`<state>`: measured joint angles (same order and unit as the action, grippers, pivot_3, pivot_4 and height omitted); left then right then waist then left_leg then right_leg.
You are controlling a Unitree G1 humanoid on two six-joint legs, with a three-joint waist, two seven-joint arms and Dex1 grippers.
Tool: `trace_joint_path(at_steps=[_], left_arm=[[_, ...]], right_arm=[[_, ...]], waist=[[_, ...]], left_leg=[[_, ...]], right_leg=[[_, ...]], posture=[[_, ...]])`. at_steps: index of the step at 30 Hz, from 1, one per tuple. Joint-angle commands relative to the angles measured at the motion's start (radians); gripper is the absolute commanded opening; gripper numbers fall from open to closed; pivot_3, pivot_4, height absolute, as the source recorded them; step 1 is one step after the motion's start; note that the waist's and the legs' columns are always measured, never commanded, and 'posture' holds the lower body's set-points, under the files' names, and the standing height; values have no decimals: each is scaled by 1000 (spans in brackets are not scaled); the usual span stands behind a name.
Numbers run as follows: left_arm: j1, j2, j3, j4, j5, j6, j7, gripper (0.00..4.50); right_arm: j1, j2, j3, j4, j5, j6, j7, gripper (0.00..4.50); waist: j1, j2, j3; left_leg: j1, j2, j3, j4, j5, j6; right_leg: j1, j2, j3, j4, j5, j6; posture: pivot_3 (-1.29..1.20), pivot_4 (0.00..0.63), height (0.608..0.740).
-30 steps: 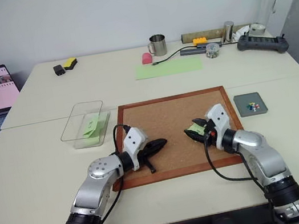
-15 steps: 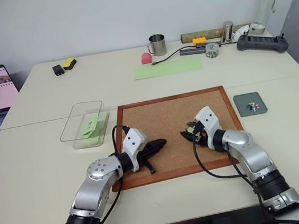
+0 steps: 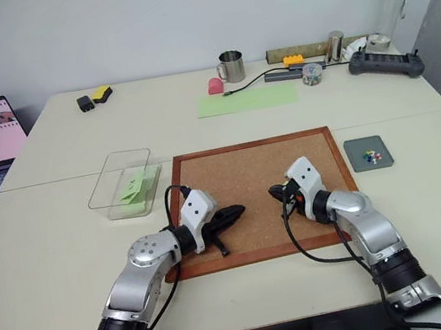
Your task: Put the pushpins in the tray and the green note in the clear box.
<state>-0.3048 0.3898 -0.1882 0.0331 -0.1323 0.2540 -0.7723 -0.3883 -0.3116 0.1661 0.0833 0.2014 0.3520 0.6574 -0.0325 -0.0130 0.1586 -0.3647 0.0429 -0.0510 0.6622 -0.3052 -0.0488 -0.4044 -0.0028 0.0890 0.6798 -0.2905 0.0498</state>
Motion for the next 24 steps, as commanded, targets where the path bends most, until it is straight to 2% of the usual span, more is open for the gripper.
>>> trace_joint_path(at_steps=[1, 6, 11, 13, 15, 18, 24], left_arm=[[22, 9, -15, 17, 14, 19, -1, 0], [21, 9, -17, 25, 15, 16, -5, 0], [-7, 15, 2, 59, 7, 11, -11, 0], [-29, 10, 38, 69, -36, 40, -20, 0], [-61, 2, 78, 81, -91, 84, -28, 381], [-100, 6, 105, 93, -138, 124, -48, 686], [-156, 7, 139, 96, -206, 197, -92, 1983]], right_arm=[[-35, -8, -54, -132, 64, -36, 42, 34], [-23, -41, -56, -180, 59, -35, 57, 34], [-29, -114, -33, -194, 12, -89, 97, 34], [-38, -175, 2, -184, -47, -160, 143, 34], [-46, -221, 26, -168, -87, -224, 186, 0], [-52, -265, 46, -142, -119, -302, 232, 0], [-65, -333, 82, -67, -188, -491, 314, 0]], waist=[[0, 0, 0], [0, 0, 0], [0, 0, 0], [0, 0, 0], [0, 0, 1], [0, -1, 1], [0, -1, 2]], left_leg=[[0, 0, 0, 0, 0, 0], [0, 0, 0, 0, 0, 0], [0, 0, 0, 0, 0, 0], [0, 0, 0, 0, 0, 0], [0, 0, 0, 0, 0, 0], [0, 0, 0, 0, 0, 0], [-1, 0, 0, 0, 0, 0]], right_leg=[[0, 0, 0, 0, 0, 0], [0, 0, 0, 0, 0, 0], [0, 0, 0, 0, 0, 0], [0, 0, 0, 0, 0, 0], [0, 0, -1, 0, 0, 0], [0, 0, -1, 0, 0, 0], [0, 0, -1, -1, 0, 0]], posture=[[0, 150, 740], [0, 150, 740], [0, 150, 740], [0, 150, 740], [0, 150, 740], [0, 150, 740], [0, 150, 740]])
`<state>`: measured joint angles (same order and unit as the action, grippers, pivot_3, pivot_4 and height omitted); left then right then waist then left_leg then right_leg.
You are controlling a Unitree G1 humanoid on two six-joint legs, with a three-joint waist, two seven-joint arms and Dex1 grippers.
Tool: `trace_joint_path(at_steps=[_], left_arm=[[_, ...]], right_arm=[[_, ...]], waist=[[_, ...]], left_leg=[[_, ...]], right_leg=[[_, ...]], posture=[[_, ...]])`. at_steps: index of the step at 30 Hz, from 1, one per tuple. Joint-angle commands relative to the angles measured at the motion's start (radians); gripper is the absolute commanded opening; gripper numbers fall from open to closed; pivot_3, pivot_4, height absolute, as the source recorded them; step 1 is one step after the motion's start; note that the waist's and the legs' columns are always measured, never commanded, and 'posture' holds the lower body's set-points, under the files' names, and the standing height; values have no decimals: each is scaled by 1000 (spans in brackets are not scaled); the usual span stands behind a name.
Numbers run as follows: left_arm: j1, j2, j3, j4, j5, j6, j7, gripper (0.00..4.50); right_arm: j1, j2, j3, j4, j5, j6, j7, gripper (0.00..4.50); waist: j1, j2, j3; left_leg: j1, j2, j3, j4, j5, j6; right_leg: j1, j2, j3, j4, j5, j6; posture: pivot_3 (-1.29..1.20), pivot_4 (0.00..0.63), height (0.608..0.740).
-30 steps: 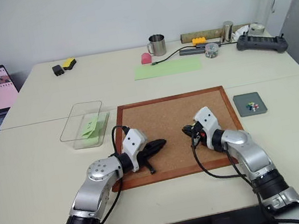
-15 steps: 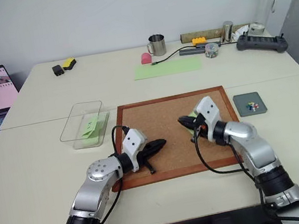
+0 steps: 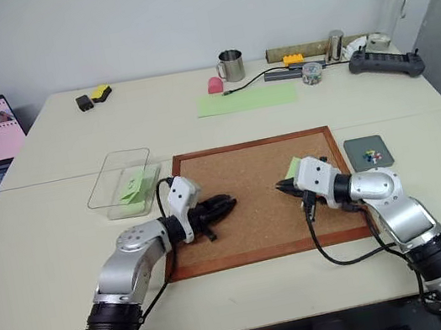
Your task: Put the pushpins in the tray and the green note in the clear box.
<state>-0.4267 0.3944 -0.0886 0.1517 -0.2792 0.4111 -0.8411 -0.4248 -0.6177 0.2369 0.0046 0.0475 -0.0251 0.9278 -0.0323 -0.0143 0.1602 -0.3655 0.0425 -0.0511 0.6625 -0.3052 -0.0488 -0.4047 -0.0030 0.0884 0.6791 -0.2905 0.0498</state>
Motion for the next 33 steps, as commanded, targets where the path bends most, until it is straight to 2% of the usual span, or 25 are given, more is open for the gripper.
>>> trace_joint_path(at_steps=[1, 9, 13, 20, 30, 33], left_arm=[[-45, 0, 50, -27, -81, 62, -31, 2125], [-156, -70, 170, -58, -323, 306, -14, 3690], [-180, -109, 175, -84, -420, 441, -5, 4403], [-203, -153, 181, -81, -512, 560, 8, 4403], [-184, -155, 139, -98, -515, 554, -28, 4403], [-174, -161, 137, -101, -517, 549, -25, 3956]], right_arm=[[-34, -34, 20, 22, -44, -143, 58, 0], [-95, -34, 55, 72, -74, -300, 118, 0], [-131, -26, 73, 72, -75, -356, 145, 0], [-184, -10, 103, 46, -68, -399, 188, 0], [-209, 12, 112, 22, -66, -401, 204, 0], [-213, 18, 112, 14, -63, -392, 203, 0]], waist=[[0, 0, 0], [0, -2, 1], [0, -2, 1], [0, -2, 1], [1, -2, 1], [0, -2, 1]], left_leg=[[0, 0, 0, 0, 0, 0], [0, 0, 0, 1, 0, 0], [0, 0, 0, 1, 0, -1], [0, 0, 0, 1, 1, -1], [0, 0, 0, 1, 2, -4], [0, 0, 0, 1, 3, -5]], right_leg=[[0, 0, 0, 0, 0, 0], [0, 0, 0, 1, 0, 0], [0, 0, 0, 1, 0, 0], [0, 0, 0, 1, 0, 0], [0, 0, 0, 1, 0, 0], [0, 0, 0, 1, 0, 0]], posture=[[0, 150, 740], [0, 150, 740], [0, 150, 740], [0, 150, 740], [0, 150, 740], [0, 150, 740]])
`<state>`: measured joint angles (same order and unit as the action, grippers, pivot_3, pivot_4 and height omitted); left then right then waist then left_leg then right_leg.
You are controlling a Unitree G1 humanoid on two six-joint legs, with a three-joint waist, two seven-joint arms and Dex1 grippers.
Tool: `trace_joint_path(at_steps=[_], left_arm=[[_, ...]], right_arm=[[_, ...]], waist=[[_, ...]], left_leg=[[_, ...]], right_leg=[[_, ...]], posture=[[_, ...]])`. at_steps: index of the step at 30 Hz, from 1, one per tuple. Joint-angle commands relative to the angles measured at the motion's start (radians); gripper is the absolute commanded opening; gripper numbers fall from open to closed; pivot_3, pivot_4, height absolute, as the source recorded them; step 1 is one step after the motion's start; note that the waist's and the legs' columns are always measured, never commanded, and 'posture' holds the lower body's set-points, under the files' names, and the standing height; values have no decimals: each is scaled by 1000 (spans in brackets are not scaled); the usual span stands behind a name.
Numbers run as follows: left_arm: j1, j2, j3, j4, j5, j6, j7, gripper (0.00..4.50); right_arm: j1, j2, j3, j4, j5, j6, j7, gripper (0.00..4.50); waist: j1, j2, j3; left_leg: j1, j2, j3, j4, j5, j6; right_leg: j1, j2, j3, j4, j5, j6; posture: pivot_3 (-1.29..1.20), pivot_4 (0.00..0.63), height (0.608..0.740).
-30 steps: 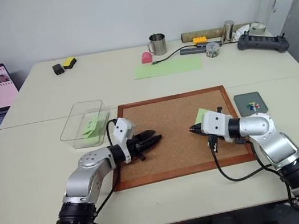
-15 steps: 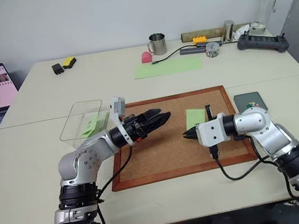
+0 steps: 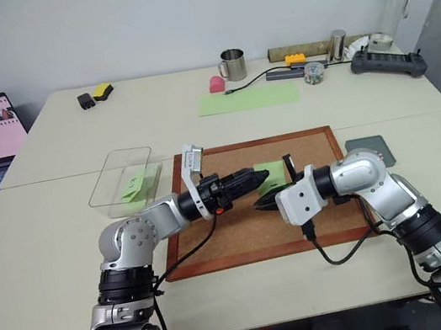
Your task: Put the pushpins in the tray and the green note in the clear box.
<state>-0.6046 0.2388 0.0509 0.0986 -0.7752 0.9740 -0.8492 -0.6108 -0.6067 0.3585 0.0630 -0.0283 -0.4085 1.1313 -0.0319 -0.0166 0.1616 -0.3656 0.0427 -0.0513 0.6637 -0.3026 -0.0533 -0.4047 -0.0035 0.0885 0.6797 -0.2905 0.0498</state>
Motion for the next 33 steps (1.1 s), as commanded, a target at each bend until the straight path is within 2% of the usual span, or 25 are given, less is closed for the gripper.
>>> trace_joint_path(at_steps=[1, 5, 20, 21, 27, 33], left_arm=[[6, -5, -4, -48, -21, -15, -19, 3762], [4, -3, -7, -46, -17, -19, -26, 2881], [-3, 2, -24, -34, 10, -57, -26, 165], [-6, 4, -23, -25, 16, -65, -27, 59], [-22, 8, -23, 2, 34, -97, -34, 59], [-72, 2, -14, 100, 139, -242, 10, 59]], right_arm=[[-29, 9, -9, -44, 12, -9, -1, 0], [-36, 18, -7, -42, 11, -10, -1, 0], [-60, 34, -15, -29, 5, 5, -14, 0], [-62, 34, -17, -29, 5, 8, -16, 0], [-70, 30, -26, -34, 5, 15, -23, 0], [-68, 19, -53, -61, 15, 46, -47, 0]], waist=[[0, 0, 0], [0, 0, 0], [0, 0, 0], [0, 0, 0], [0, 0, 0], [1, 0, 0]], left_leg=[[0, 0, 0, 0, 0, 0], [0, 0, 0, 0, 0, 0], [0, 0, 0, 0, 0, 0], [0, 0, 0, 0, 0, 0], [0, 0, 0, 0, 0, 0], [0, 0, 0, 0, 0, 0]], right_leg=[[0, 0, 0, 0, 0, 0], [0, 0, 0, 0, 0, 0], [0, 0, 0, 0, 0, 0], [0, 0, 0, 0, 0, 0], [0, 0, 0, 0, 0, 0], [0, 0, 0, 0, 0, 0]], posture=[[0, 150, 740], [0, 150, 740], [0, 150, 740], [0, 150, 740], [0, 150, 740], [0, 150, 740]])
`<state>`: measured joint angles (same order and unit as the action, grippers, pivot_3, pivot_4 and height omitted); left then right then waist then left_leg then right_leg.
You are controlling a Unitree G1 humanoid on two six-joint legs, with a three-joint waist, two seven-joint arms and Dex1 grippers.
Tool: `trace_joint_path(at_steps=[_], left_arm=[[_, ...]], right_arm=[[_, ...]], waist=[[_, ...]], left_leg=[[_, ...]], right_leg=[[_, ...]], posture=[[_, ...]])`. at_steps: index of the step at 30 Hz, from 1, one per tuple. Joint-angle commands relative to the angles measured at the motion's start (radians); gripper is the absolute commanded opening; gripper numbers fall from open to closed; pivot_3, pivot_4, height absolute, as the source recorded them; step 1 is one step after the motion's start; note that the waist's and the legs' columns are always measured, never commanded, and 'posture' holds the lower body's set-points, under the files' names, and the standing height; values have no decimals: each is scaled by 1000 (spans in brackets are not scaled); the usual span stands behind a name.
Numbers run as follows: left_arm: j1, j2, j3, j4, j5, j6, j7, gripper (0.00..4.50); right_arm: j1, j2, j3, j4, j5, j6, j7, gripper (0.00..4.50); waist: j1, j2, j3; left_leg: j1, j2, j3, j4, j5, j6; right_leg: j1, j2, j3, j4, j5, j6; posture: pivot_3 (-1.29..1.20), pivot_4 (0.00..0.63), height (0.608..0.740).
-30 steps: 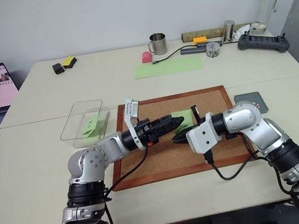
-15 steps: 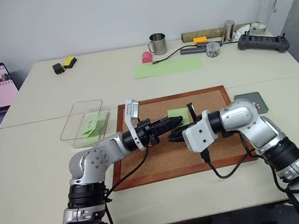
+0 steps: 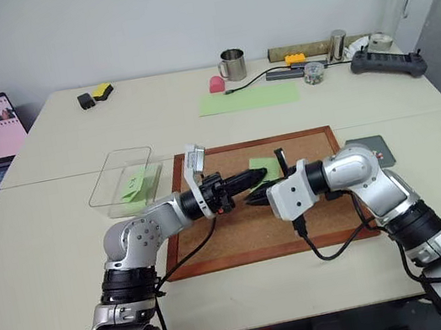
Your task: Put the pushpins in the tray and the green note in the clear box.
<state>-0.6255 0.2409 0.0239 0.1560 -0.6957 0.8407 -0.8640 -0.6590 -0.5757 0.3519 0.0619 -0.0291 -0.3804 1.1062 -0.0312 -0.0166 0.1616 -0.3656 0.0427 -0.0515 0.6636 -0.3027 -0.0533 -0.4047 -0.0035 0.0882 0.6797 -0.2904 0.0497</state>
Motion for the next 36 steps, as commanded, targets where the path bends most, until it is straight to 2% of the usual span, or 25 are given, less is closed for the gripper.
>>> trace_joint_path(at_steps=[1, 4, 10, 16, 22, 24, 28, 36], left_arm=[[-57, 4, 7, 59, 86, -146, 22, 59], [-70, 17, -15, 101, 143, -219, 3, 59], [-110, 10, -5, 148, 166, -260, -5, 59], [-141, 5, -29, 91, 186, -302, -23, 59], [-174, 31, -162, -19, 314, -463, -97, 59], [-169, 31, -217, -43, 373, -541, -110, 59], [-149, 20, -278, -31, 446, -645, -119, 59], [-125, 19, -308, -32, 487, -698, -121, 59]], right_arm=[[-14, -15, -59, -70, 23, 32, -30, 0], [10, -18, -107, -115, 61, 107, -65, 0], [72, -22, -186, -257, 164, 347, -112, 0], [139, 4, -332, -284, 240, 607, -278, 0], [226, 32, -567, -139, 243, 776, -546, 0], [236, 32, -611, -58, 229, 812, -613, 0], [227, 24, -621, 68, 216, 810, -647, 0], [116, 55, -630, 298, 269, 816, -622, 0]], waist=[[1, 0, 0], [1, 0, 0], [2, 0, 0], [3, 0, 0], [6, 0, 0], [6, 0, 0], [1, 0, 0], [-8, 0, 1]], left_leg=[[0, 0, 0, 0, 0, 0], [0, 0, 0, 0, 0, 0], [-1, 0, 0, 0, 0, 0], [-1, 0, 0, 0, -2, 3], [-2, -1, 0, 0, -2, 3], [-1, -1, 1, 0, -2, 3], [0, -1, 2, -1, -2, 4], [0, -1, 4, -1, -2, 4]], right_leg=[[0, 0, 0, 0, 0, 0], [0, 0, 0, 0, 0, 0], [0, 0, 0, 0, 0, 0], [0, 0, 0, 0, 0, 0], [0, 0, 0, -1, 0, 0], [0, 0, 1, 0, 0, 0], [0, 0, 2, 0, 0, 0], [-1, 1, 6, 0, 0, 0]], posture=[[0, 150, 740], [0, 150, 740], [0, 150, 740], [0, 150, 740], [0, 150, 740], [0, 150, 740], [0, 150, 740], [0, 150, 740]])
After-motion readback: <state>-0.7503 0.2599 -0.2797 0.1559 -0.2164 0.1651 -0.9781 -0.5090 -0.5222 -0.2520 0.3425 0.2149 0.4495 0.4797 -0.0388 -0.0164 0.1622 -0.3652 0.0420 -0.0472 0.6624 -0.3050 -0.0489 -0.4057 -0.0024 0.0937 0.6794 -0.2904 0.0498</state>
